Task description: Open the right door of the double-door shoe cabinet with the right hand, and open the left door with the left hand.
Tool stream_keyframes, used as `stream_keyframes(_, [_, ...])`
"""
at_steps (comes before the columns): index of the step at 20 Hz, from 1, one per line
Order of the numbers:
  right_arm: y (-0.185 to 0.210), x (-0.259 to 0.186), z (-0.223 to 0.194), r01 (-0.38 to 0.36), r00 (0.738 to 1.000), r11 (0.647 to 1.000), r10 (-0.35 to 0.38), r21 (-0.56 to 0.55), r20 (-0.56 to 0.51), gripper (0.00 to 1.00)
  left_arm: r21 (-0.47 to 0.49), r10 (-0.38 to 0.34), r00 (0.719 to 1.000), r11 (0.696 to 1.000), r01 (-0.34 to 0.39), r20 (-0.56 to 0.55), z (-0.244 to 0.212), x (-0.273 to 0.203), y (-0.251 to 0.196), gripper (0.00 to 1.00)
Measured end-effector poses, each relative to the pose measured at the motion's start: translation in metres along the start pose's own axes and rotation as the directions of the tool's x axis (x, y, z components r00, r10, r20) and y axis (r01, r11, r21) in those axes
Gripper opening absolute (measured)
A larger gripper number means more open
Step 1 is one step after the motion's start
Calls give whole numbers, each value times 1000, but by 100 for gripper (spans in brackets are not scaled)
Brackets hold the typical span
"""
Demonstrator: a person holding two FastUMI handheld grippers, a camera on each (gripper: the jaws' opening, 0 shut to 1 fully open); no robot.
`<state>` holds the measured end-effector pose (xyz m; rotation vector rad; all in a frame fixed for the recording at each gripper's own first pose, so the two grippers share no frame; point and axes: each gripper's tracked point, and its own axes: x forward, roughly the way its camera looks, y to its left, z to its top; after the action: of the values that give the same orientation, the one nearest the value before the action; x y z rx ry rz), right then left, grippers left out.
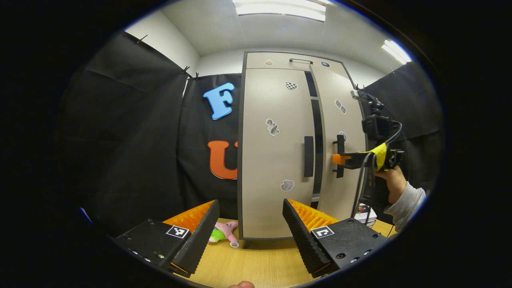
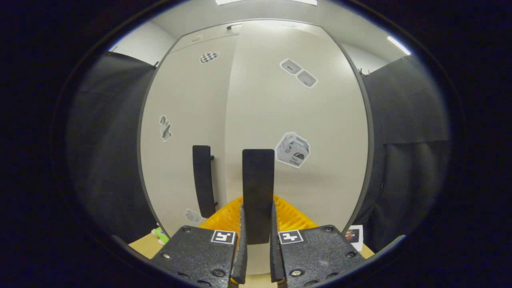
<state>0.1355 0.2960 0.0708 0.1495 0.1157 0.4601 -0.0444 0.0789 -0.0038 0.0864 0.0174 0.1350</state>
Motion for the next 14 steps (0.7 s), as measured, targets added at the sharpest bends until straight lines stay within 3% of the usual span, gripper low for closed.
stream_keyframes(9, [-23,-51,-2,-36,999,999,36,18,-10,23,17,0,1000,1000,0,14,3,2,-2,95])
stream_keyframes(14, [-52,-88,-4,-11,1000,1000,11,-1,-9,22,13,7,1000,1000,-7,16,2,3,-1,95])
